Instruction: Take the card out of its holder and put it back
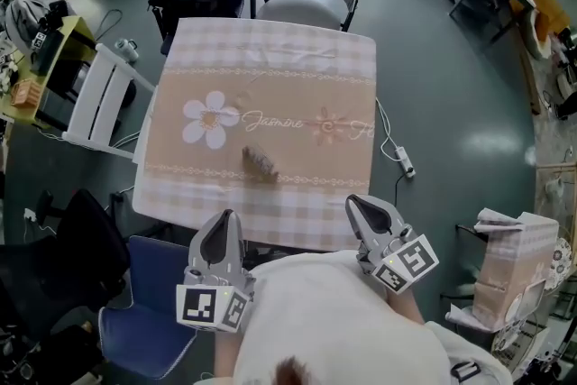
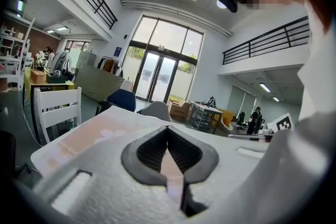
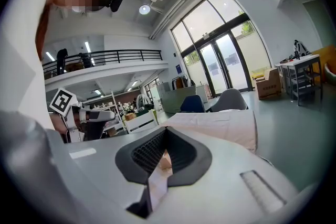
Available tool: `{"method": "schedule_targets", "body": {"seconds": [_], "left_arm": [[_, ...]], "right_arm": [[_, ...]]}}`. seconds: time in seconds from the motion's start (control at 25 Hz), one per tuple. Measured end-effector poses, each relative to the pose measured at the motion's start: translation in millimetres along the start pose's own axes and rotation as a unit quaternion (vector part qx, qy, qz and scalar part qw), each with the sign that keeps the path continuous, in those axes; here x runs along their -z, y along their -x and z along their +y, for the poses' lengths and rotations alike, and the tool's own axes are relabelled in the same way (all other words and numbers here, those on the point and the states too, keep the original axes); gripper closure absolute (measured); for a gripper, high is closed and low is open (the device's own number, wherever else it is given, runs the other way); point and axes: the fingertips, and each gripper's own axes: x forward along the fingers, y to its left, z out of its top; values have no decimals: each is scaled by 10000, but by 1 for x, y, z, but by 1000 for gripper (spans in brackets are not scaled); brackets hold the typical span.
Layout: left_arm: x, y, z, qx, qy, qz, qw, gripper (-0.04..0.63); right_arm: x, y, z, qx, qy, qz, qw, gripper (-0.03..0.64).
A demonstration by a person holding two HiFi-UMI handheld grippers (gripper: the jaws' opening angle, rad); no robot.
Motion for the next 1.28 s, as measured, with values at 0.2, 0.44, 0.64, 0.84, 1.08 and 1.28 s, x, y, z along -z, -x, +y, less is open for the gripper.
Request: {"method": "schedule_targets", "body": {"seconds": [0.2, 0.44, 0.64, 0.84, 1.08, 1.28], "left_arm": [[-3, -1, 12, 24, 20, 1, 10000, 595], [-17, 2, 35, 44, -3, 2, 10000, 595], [-22, 6, 54, -4, 72, -45, 10000, 595], [-21, 12, 67, 5, 160, -72, 9998, 595], [-18, 17, 82, -2, 225, -57, 9997, 595], [-20, 16, 88, 84, 200, -69, 9997, 595]], "right_arm": [[-3, -9, 0, 104, 19, -19, 9999, 617], [-11, -25, 21, 117, 207, 15, 9997, 617], [-12, -34, 31, 155, 227, 94, 9996, 617], [-8, -43, 43, 105, 359, 203, 9991, 617], [-6, -50, 53, 143, 507, 264, 9983, 617], [-5, -56, 58, 181, 509, 264, 9982, 617]]}}
